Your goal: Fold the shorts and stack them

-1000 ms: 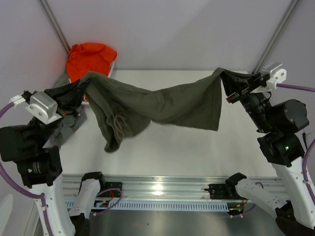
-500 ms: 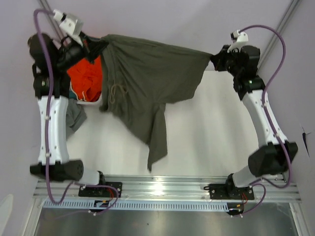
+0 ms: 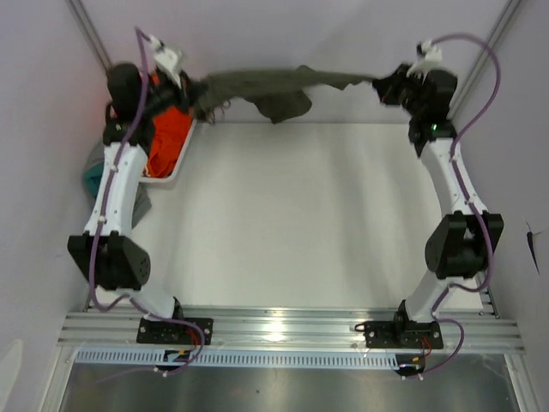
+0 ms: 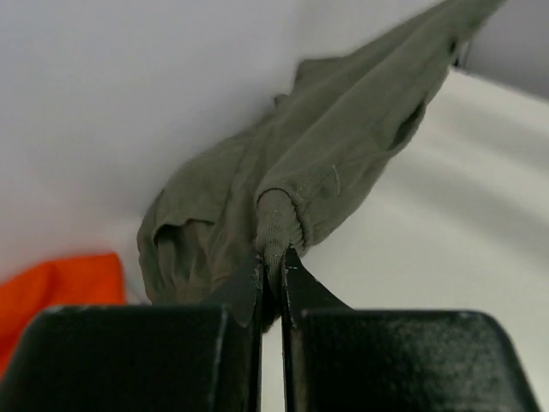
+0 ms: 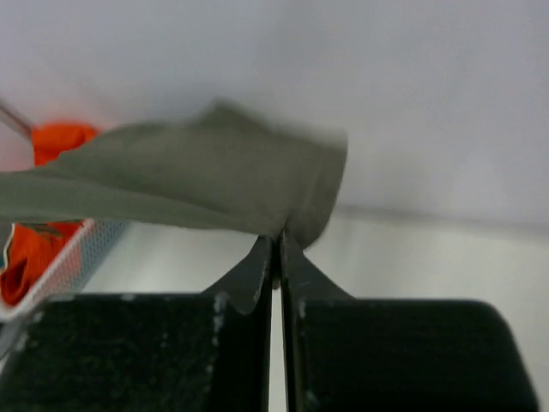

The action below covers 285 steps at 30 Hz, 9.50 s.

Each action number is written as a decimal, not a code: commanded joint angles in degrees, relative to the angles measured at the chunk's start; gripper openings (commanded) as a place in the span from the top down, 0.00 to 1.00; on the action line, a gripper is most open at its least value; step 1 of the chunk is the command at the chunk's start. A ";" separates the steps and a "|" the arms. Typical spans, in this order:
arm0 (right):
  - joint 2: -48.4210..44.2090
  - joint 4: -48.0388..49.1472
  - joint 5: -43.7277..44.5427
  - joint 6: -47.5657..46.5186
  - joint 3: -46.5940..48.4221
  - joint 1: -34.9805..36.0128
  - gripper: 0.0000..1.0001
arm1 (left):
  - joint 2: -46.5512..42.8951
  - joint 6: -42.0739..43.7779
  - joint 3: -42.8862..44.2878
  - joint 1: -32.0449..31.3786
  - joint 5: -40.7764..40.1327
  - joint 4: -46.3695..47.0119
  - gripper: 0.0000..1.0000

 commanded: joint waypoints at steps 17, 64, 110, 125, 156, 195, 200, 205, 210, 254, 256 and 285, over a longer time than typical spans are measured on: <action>-24.67 45.00 33.44 -11.24 -72.17 -0.73 1.00 | -38.13 22.75 -62.72 -25.20 7.26 -4.33 1.00; 15.03 43.59 31.43 -21.79 -20.07 13.33 1.00 | -41.73 -15.58 -81.01 -38.75 -6.63 17.11 0.99; 61.79 44.38 32.22 -30.40 34.60 25.02 1.00 | -27.68 -41.77 -84.70 -5.97 6.73 24.05 0.99; 62.59 47.46 32.22 -31.90 35.84 25.20 0.45 | -24.59 -45.11 -85.40 2.21 8.49 29.67 0.52; 11.84 4.20 6.91 13.72 -7.63 16.49 0.11 | -23.46 -31.14 -74.24 7.84 5.68 7.45 0.01; 14.68 17.32 3.04 18.99 -24.90 15.36 0.13 | -6.58 -34.65 -74.42 -5.43 3.56 15.70 0.81; 17.66 18.80 4.10 17.58 -22.26 14.65 0.17 | -3.69 -33.34 -72.66 -5.43 6.11 14.04 0.99; 23.38 18.99 0.85 18.90 -14.99 13.77 0.21 | -5.26 -33.34 -73.18 -5.35 5.24 14.83 1.00; 33.46 8.90 1.46 17.24 -1.80 13.51 0.31 | -6.93 -32.72 -72.83 -5.35 5.15 13.95 0.99; -9.13 -17.84 47.17 9.07 -51.36 25.56 0.67 | 40.79 16.05 23.76 -0.94 -6.17 -61.28 0.99; -8.35 -18.28 47.07 7.57 -48.91 23.10 0.66 | 41.05 17.63 23.84 -2.97 -7.67 -62.86 0.88; -3.51 -7.21 38.37 4.57 -37.73 31.35 0.41 | -2.08 -0.98 -25.52 2.74 -6.01 -30.05 0.01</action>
